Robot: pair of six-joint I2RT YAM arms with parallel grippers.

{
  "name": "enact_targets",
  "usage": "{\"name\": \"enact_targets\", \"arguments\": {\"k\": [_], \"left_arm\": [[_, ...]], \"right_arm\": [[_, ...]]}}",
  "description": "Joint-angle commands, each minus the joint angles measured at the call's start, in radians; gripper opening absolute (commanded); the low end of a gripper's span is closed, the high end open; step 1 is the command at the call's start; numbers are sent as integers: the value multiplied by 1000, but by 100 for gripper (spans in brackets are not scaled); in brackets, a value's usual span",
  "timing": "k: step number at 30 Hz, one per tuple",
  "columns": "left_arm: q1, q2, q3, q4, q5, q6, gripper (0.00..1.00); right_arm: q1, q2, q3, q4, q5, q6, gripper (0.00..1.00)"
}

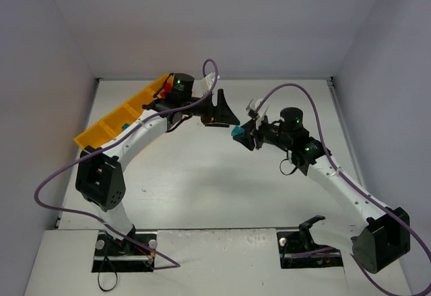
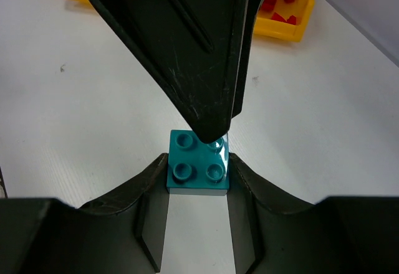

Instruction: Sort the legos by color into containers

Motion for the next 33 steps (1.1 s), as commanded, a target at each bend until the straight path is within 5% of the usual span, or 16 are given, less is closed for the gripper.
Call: {"name": "enact_targets", "arguments": {"k": [1,16,20,22,23,24,27,30,33], "left_arm": [[-5,-44,37,110,66,-27,72],[-62,15,60,53,147,-14,66],[-71,29,73,41,150,-19,53],[-71,29,72,52,149,-31,31],[-71,28,72,58,149,-36,31],[-72,28,73,64,150,-40,17],[-71,28,78,79,155,-60,6],[-71,25,83,81,158,-70,4],[-65,20,83,82,155,-73,2]], "right_arm": [[5,-30,26,58,-8,-16,4],[4,-36,35,63,9,-19,5],[5,-41,32,66,18,-23,5],[5,-42,29,67,18,-23,6],[5,-42,28,67,18,-24,6],[5,-45,26,67,18,-24,6],[5,-50,17,66,29,-29,8],[5,-57,6,66,46,-33,17],[5,-64,0,67,70,-33,48]]}}
